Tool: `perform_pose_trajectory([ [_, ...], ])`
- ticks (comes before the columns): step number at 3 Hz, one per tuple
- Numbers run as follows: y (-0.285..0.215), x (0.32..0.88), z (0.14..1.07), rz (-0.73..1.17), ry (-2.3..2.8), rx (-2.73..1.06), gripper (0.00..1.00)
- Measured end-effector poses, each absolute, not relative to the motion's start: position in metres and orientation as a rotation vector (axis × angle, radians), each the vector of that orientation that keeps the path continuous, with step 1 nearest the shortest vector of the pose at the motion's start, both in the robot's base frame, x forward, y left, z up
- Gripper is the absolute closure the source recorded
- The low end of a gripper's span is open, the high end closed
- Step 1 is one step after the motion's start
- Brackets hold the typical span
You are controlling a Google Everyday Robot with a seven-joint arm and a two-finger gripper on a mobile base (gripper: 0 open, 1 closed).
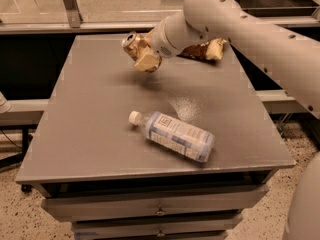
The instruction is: Knock orange can over
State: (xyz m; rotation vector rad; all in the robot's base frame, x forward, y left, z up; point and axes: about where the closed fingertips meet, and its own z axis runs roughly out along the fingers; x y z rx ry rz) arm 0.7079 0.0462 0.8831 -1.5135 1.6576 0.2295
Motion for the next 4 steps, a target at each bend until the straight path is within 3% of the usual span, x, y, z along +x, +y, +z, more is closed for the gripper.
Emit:
perform_pose_trajectory([
  [1,0.02,0.702,0.869,0.125,1.702,-1.671,1.0],
  [3,-0.012,0.681,0.861,0.104,1.635,-2.039,1.0],
  [4,-0.015,0.664,0.86,0.143,1.559,-2.232,0.82],
])
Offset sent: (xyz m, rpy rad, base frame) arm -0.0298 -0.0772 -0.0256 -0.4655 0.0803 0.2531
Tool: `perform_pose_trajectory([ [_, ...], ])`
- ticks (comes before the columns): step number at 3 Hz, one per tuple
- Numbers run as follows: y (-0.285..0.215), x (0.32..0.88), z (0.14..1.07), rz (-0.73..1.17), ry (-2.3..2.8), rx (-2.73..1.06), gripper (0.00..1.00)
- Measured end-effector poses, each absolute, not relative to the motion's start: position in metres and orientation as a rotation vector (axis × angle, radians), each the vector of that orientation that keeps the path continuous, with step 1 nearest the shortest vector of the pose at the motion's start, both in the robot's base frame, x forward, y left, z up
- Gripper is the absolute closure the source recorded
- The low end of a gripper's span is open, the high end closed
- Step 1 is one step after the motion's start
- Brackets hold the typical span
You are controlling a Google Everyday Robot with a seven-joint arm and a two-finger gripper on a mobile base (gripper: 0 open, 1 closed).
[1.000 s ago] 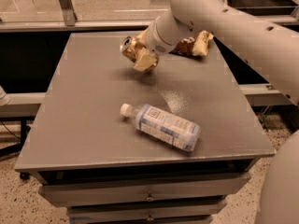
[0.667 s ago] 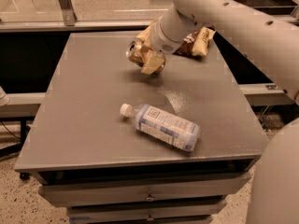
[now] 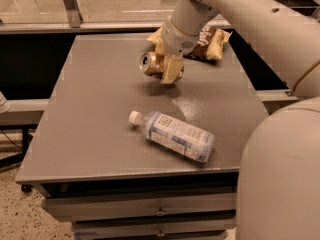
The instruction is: Knock orange can over
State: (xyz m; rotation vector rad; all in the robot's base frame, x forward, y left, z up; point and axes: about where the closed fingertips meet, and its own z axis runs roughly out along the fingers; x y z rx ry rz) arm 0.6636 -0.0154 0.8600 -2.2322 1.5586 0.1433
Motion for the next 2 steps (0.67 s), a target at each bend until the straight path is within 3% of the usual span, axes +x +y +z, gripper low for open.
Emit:
perform_pose_trajectory([
  [2,-0.003,0.631,0.841,0.208,1.417,-2.549,0.36],
])
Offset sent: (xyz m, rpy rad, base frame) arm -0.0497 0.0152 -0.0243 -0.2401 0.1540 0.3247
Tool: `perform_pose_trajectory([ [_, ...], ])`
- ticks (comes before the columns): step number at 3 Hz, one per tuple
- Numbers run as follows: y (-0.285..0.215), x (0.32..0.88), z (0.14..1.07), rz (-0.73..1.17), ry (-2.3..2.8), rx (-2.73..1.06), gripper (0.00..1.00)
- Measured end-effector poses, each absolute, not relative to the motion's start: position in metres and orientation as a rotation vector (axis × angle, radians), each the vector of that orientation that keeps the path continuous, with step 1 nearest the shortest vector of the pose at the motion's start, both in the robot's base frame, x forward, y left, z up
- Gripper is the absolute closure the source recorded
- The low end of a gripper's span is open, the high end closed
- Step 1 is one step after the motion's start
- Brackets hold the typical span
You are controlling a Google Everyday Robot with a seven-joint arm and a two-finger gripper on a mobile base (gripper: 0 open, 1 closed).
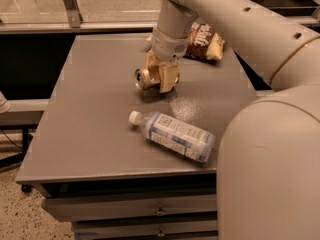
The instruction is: Knock orange can over
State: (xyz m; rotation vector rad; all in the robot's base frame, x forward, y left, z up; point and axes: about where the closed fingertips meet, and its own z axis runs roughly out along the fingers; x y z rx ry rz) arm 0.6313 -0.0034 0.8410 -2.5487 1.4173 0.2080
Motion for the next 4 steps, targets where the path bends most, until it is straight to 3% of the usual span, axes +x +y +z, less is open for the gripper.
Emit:
perform_pose_trajectory([
  [1,0.0024,0.6261,0.8379,0.218,1.383,-2.591,0.11],
  [2,0.005,0.6252,0.8404,0.233,1.375,-2.576,0.0],
  [4,0.0045,0.625,0.8469,0.247,1.378,-2.535,0.0],
])
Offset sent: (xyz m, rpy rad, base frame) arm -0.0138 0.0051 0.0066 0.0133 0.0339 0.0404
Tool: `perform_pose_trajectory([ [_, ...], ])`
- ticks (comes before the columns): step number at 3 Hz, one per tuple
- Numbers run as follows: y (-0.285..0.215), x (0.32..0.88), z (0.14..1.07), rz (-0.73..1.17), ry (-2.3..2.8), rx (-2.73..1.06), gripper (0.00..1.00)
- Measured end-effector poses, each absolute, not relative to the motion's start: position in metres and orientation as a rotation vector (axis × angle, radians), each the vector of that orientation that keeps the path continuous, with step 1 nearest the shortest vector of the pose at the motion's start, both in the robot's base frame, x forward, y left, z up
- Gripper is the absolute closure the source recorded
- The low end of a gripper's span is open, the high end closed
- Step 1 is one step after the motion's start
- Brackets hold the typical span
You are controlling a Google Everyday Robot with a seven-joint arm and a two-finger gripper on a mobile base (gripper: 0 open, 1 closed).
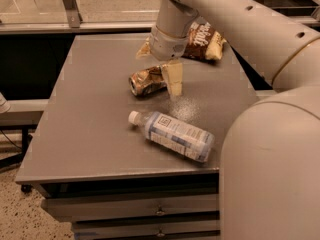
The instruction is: Knock orange can over
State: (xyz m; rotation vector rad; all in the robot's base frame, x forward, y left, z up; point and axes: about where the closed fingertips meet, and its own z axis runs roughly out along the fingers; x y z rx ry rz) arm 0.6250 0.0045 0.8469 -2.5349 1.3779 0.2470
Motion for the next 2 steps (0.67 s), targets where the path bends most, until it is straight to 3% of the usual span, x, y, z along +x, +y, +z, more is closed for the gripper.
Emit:
perform_pose_trajectory([
  [2,-0.027,0.624,0.88,0.394,1.46,-2.098,0.0],
])
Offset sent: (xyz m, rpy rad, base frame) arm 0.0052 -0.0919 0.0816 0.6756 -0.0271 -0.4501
